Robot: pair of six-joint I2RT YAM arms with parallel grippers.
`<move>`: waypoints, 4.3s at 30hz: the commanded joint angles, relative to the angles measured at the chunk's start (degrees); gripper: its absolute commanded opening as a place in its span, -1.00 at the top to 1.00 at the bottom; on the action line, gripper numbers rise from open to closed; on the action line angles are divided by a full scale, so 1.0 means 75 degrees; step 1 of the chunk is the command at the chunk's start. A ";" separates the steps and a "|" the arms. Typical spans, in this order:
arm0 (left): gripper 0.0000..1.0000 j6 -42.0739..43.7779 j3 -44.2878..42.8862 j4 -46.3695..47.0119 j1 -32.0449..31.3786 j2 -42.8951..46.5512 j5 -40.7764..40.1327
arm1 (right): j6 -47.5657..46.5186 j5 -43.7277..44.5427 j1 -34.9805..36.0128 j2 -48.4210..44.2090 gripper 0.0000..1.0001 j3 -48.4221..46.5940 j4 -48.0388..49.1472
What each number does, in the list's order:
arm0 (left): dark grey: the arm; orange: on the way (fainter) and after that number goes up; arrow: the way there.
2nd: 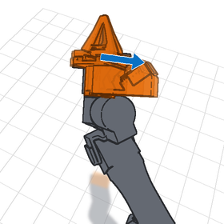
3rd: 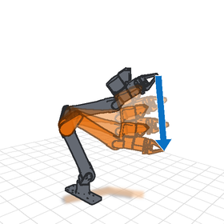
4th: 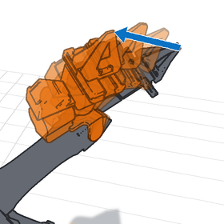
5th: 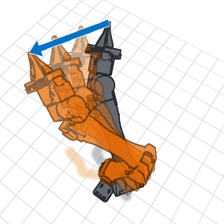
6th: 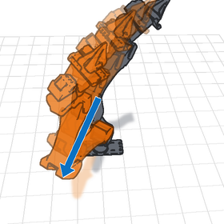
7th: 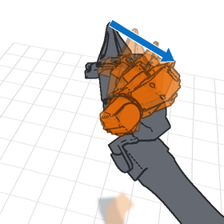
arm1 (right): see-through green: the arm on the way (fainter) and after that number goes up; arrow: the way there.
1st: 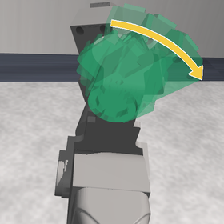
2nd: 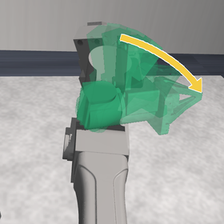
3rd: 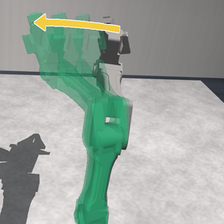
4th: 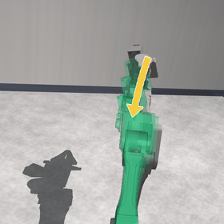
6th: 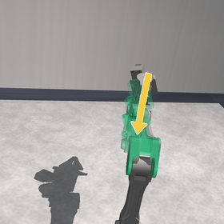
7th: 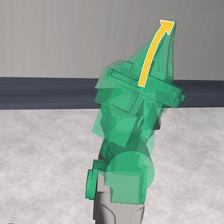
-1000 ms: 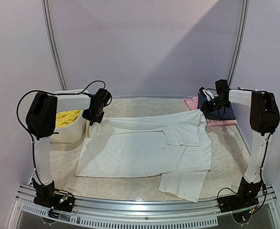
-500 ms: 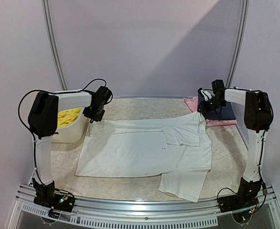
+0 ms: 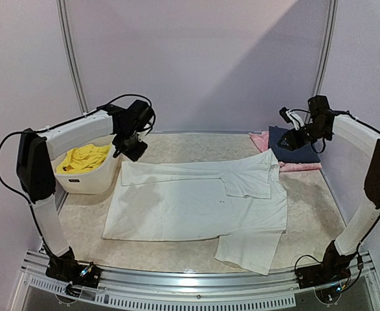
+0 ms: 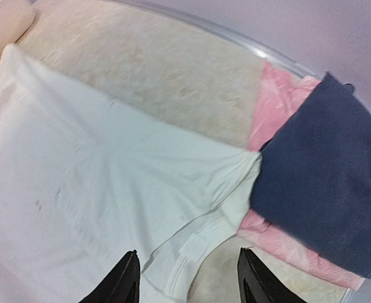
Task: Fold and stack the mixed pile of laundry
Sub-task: Flatten out the 1/3-folded T-shirt at the center of the board, then smooth out the 1/3-folded T-shirt at the center of the board.
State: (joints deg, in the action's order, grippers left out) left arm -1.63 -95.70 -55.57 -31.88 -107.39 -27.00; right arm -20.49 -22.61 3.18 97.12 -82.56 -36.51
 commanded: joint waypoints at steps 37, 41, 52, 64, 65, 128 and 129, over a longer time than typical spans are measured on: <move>0.50 0.2527 -0.0344 -0.1413 0.0524 -0.2898 0.0206 | -0.2811 -0.0631 0.0900 -0.1229 -0.04 0.3509 -0.1624; 0.54 0.2491 -0.0421 -0.1366 0.0544 -0.3061 -0.0032 | -0.2802 -0.0650 0.0900 -0.1254 -0.03 0.3520 -0.1659; 0.59 0.2388 -0.0470 -0.1235 0.0662 -0.2669 -0.0290 | -0.2811 -0.0699 0.0906 -0.1203 -0.01 0.3556 -0.1693; 0.62 0.2362 -0.0580 -0.1509 0.0770 -0.2960 0.0568 | -0.2811 -0.0694 0.0901 -0.1146 0.00 0.3508 -0.1737; 0.62 0.2362 -0.0587 -0.1519 0.0770 -0.2965 0.0640 | -0.2811 -0.0695 0.0899 -0.1137 0.00 0.3509 -0.1739; 1.00 0.2181 -0.0069 -0.1555 0.0944 -0.2210 -0.0372 | -0.3204 0.1104 0.1423 0.1139 -0.02 0.1403 -0.1732; 1.00 0.2165 -0.0080 -0.1520 0.0937 -0.2224 -0.0240 | -0.3209 0.1100 0.1490 0.1172 -0.02 0.1421 -0.1760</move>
State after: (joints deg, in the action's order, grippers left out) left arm 14.41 -96.95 -66.94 -25.36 -124.20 -29.78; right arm -44.27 -15.33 12.60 103.28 -70.52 -47.37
